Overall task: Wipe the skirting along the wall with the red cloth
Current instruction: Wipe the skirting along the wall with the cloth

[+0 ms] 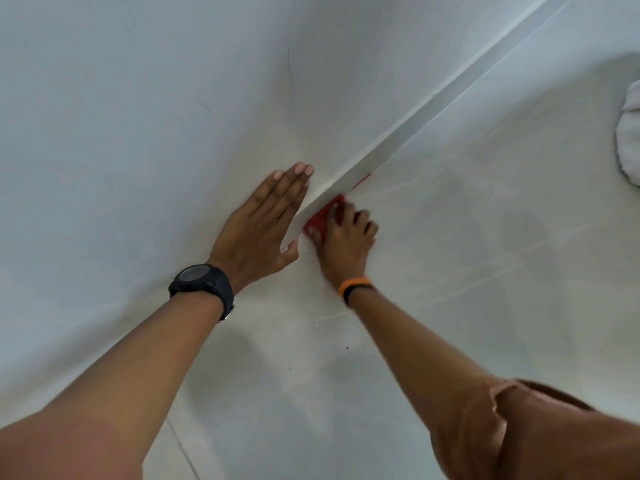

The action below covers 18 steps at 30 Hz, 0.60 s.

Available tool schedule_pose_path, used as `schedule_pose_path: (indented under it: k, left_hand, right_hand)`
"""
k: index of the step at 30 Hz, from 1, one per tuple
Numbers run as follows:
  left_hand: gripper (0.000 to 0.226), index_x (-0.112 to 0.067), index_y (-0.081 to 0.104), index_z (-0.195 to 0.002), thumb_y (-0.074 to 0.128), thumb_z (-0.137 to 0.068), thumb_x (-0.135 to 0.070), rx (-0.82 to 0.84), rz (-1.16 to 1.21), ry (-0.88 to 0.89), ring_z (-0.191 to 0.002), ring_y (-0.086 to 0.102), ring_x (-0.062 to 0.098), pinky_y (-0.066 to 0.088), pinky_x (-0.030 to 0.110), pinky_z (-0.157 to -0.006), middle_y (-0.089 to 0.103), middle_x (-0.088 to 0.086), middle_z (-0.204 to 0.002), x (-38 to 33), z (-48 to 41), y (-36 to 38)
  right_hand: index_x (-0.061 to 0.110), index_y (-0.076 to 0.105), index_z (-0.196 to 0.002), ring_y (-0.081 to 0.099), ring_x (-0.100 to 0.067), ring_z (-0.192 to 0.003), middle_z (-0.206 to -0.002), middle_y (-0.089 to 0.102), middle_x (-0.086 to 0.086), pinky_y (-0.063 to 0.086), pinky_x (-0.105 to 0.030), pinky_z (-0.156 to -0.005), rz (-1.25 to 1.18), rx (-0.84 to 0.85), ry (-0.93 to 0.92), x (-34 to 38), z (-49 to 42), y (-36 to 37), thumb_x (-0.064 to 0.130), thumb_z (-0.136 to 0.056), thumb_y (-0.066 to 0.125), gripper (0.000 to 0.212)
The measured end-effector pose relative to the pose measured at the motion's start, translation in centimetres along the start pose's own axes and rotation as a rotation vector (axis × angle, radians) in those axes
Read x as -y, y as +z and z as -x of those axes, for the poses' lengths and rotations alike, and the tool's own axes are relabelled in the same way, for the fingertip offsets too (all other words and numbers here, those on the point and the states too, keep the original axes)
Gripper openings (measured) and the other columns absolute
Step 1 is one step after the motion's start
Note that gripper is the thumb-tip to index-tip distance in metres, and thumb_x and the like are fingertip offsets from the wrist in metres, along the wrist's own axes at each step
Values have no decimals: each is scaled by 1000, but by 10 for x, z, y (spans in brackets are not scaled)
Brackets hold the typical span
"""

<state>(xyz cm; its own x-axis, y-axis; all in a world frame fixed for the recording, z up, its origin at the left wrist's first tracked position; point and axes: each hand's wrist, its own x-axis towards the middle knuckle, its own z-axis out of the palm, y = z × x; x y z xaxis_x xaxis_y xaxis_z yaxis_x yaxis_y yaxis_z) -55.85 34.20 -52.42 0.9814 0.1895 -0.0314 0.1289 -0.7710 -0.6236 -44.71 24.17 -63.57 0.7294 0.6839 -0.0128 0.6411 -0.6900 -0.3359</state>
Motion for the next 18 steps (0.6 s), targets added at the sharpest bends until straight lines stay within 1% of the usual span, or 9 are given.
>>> schedule_pose_path:
  k: [3,4,6,7,9,12,13,15,18]
  left_hand:
    - [95,7,-7,-164,21,-103,-59,15,-89,66,-163,-7,34,-4,46,-133,-16,24,-172,3,1,1]
    - [94,8,-6,-164,20,-103,-59,14,-105,84,-162,-7,36,-6,48,-133,-16,26,-172,5,3,2]
    - [91,9,-4,-164,17,-103,-56,6,-137,121,-162,-6,39,-10,52,-131,-14,29,-171,9,6,4]
    - [90,9,-4,-164,15,-103,-55,12,-162,143,-162,-6,40,-10,54,-131,-14,30,-171,9,7,6]
    - [89,9,-4,-163,10,-104,-56,30,-194,181,-161,-7,42,-8,55,-131,-15,31,-170,12,5,5]
    - [90,8,-4,-164,7,-104,-58,57,-240,210,-160,-11,45,-8,59,-130,-18,33,-168,15,7,6]
    - [91,7,-4,-164,7,-104,-59,68,-249,215,-160,-11,45,-10,60,-129,-19,34,-168,15,7,6]
    - [92,6,-5,-165,8,-103,-61,62,-261,225,-159,-12,46,-12,62,-128,-21,35,-167,15,6,8]
    - [96,5,-7,-165,8,-102,-66,81,-304,237,-159,-12,48,-8,64,-128,-21,37,-166,18,7,7]
  right_hand:
    - [10,70,-102,47,-35,-99,-117,56,-12,35,-48,-81,15,-23,-192,-11,-6,-4,58,-89,58,51]
    - [11,70,-102,48,-35,-100,-116,56,-12,35,-49,-82,27,-38,-185,-23,-17,-7,60,-88,58,52]
    - [11,64,-117,46,-37,-106,-121,53,-14,33,-52,-87,74,-50,-62,-46,-50,-12,61,-90,53,58]
    - [11,62,-120,44,-37,-109,-123,51,-15,32,-54,-90,105,-38,-21,-56,-63,-15,60,-92,52,58]
    - [9,64,-117,42,-39,-112,-124,48,-17,31,-56,-93,126,-41,-7,-63,-74,-18,55,-95,53,53]
    - [7,57,-128,41,-38,-111,-126,46,-17,33,-51,-88,100,-34,54,-43,-60,-15,52,-96,52,56]
    - [6,56,-129,42,-38,-110,-126,47,-17,33,-49,-86,79,-29,60,-33,-49,-12,52,-95,52,57]
    - [4,58,-125,43,-38,-108,-126,48,-17,33,-49,-86,35,-25,-1,-13,-21,-2,52,-93,54,58]
    - [3,64,-113,44,-39,-104,-122,50,-19,36,-50,-85,12,-33,-173,5,12,6,54,-89,59,57]
